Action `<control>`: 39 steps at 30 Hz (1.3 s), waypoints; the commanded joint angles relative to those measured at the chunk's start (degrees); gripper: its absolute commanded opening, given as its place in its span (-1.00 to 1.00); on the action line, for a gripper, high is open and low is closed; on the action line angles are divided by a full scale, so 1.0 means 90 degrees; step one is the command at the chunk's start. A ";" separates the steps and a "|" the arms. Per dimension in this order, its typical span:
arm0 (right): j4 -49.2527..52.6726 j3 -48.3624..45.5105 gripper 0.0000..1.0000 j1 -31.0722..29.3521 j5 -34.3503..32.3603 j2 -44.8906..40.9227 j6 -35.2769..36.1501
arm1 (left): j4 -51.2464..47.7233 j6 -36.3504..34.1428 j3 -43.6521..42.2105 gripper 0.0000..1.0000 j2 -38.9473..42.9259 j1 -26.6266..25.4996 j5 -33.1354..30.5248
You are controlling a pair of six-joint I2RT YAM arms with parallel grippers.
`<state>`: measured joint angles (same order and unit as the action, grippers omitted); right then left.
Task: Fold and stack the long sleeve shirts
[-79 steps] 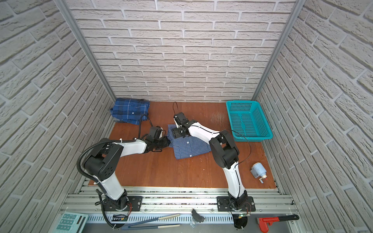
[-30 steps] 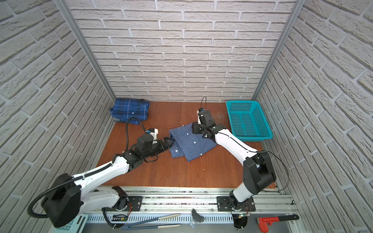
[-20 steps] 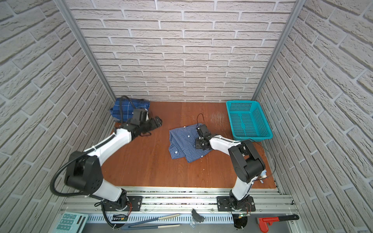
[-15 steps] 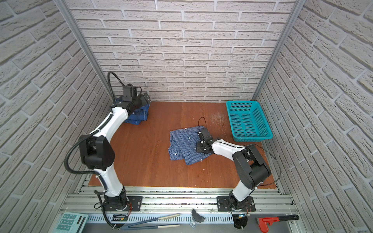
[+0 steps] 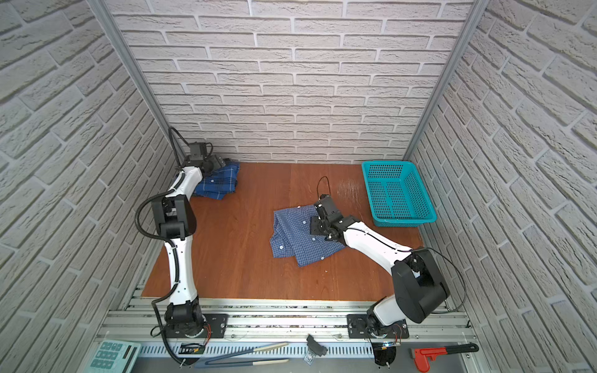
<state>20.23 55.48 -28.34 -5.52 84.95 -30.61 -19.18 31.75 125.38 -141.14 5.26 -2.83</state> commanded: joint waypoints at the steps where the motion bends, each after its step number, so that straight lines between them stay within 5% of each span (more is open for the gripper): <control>1: 0.0094 -0.0061 0.09 0.0004 -0.0210 -0.0111 0.0113 | 0.0268 0.0380 -0.0347 0.90 -0.0270 0.0038 0.0446; 4: 0.0196 -0.0070 0.09 0.0014 -0.0328 -0.0255 0.0110 | 0.0037 0.0761 -0.0757 0.91 -0.0236 -0.0065 0.0755; 10: 0.0280 -0.0315 0.11 0.0296 -0.0527 -0.0797 0.0034 | 0.0848 0.1613 -0.3405 0.96 0.1364 -0.0763 0.1014; 16: 0.0037 -0.0497 0.14 0.0712 -0.0312 -0.0602 0.0380 | 0.3095 0.3296 -0.6618 0.97 0.3173 -0.1844 0.1093; 22: -0.0411 0.0625 0.09 0.0834 0.0522 0.0526 0.0820 | 0.2771 0.3173 -0.6588 0.97 0.3620 -0.2964 0.0605; 30: 0.0338 0.2705 -0.09 0.0896 -0.0270 0.2910 0.0775 | 0.1004 0.2095 -0.5426 0.97 0.4132 -0.2993 0.0339; 35: 0.0666 0.2977 -0.12 0.0974 -0.0495 0.3816 0.0691 | 0.0598 0.1749 -0.5777 0.97 0.5257 -0.3047 0.0011; 39: 0.1119 0.3193 -0.07 0.1049 -0.0409 0.3792 0.0645 | 0.0445 0.1709 -0.6439 0.97 0.6204 -0.3638 -0.0510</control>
<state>23.92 83.90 -19.90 -8.25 119.31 -24.23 -11.62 49.21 70.96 -89.78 -24.01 -3.05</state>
